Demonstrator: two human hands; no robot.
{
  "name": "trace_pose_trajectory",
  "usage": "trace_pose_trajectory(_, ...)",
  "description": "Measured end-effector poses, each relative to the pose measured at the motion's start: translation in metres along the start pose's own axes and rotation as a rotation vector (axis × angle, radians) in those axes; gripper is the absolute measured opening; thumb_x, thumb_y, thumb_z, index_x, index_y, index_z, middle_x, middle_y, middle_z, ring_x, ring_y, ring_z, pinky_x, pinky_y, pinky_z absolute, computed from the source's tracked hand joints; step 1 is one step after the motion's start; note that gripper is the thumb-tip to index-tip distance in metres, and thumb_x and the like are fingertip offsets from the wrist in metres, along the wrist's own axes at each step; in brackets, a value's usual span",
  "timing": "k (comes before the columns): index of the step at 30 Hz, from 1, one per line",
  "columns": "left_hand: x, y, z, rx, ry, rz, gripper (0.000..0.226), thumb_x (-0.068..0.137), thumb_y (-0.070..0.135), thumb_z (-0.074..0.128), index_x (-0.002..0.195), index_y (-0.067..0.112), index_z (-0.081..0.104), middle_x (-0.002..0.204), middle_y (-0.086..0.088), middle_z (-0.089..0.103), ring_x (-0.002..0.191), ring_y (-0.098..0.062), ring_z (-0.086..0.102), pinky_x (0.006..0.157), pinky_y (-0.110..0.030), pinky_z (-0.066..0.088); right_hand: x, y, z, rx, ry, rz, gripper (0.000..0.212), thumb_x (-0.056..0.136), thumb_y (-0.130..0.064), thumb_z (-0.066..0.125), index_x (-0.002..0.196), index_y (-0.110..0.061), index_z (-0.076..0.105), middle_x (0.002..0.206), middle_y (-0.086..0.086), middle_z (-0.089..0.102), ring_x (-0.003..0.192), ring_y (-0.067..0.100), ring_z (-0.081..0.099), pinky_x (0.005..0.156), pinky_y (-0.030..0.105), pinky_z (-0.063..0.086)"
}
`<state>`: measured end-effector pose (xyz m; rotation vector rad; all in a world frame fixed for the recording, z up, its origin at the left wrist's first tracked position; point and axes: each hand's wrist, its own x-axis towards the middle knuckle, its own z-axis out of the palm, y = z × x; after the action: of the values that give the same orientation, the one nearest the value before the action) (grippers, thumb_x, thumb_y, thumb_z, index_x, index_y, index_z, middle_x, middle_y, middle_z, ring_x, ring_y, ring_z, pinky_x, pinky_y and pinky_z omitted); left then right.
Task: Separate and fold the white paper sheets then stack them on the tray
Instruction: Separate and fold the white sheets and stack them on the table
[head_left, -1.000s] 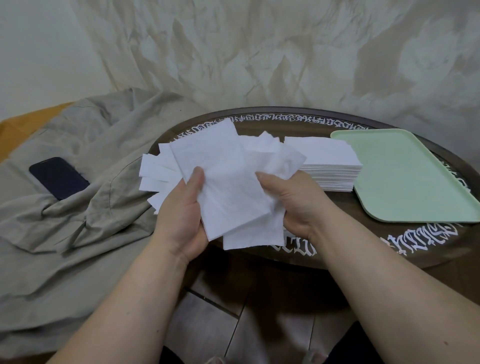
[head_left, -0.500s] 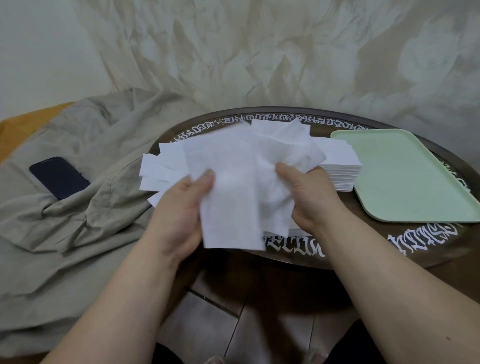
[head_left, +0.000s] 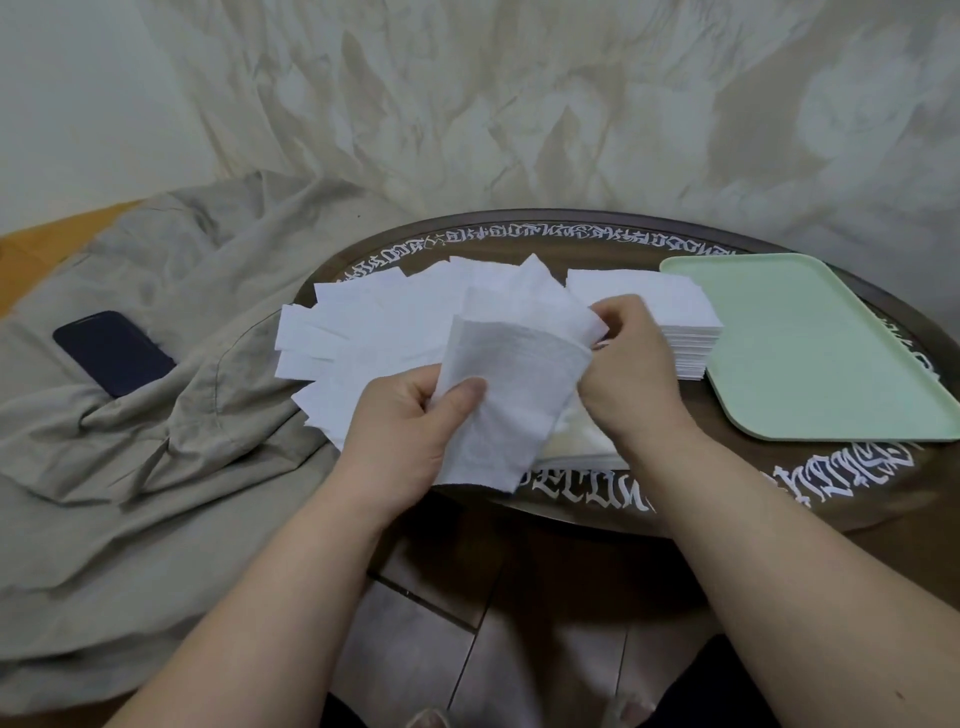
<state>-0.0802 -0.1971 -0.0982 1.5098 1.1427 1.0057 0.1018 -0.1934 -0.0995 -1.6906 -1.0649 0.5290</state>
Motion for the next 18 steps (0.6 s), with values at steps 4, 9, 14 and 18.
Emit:
trace_pose_trajectory(4, 0.003, -0.003, -0.003, 0.149, 0.012, 0.099, 0.022, 0.095, 0.017, 0.062, 0.076, 0.008, 0.070, 0.069, -0.002, 0.060, 0.063, -0.009, 0.054, 0.059, -0.022, 0.042, -0.010, -0.016, -0.013, 0.210, 0.116, -0.287, 0.011, 0.083, -0.022, 0.058, 0.089, -0.031, 0.058, 0.092, -0.014, 0.059, 0.081, 0.003, 0.052, 0.070, 0.017, 0.040)
trace_pose_trajectory(9, 0.001, 0.001, -0.001, 0.216, -0.043, 0.101, 0.022, 0.097, 0.019, 0.058, 0.078, 0.018, 0.070, 0.070, 0.000, 0.068, 0.065, -0.006, 0.061, 0.060, -0.020, 0.046, -0.025, -0.023, -0.007, -0.039, -0.381, -0.366, 0.016, 0.076, -0.036, 0.064, 0.090, -0.042, 0.063, 0.098, -0.011, 0.062, 0.100, 0.001, 0.053, 0.081, 0.011, 0.040)
trace_pose_trajectory(14, -0.001, -0.001, -0.004, -0.027, 0.010, -0.084, 0.026, 0.101, 0.029, 0.052, 0.090, 0.021, 0.073, 0.093, 0.002, 0.076, 0.089, -0.012, 0.072, 0.080, -0.033, 0.058, -0.014, -0.015, -0.010, 0.259, -0.482, -0.001, 0.009, 0.081, -0.009, 0.074, 0.087, -0.015, 0.070, 0.089, 0.003, 0.074, 0.087, 0.021, 0.070, 0.086, 0.039, 0.056)
trace_pose_trajectory(18, 0.005, 0.003, -0.007, -0.178, -0.007, -0.114, 0.024, 0.083, 0.035, 0.069, 0.096, 0.015, 0.075, 0.098, -0.005, 0.076, 0.093, -0.025, 0.073, 0.083, -0.044, 0.056, -0.014, -0.014, -0.017, 0.216, -0.579, -0.026, 0.005, 0.083, -0.002, 0.069, 0.087, -0.004, 0.070, 0.092, 0.014, 0.073, 0.084, 0.029, 0.070, 0.083, 0.046, 0.055)
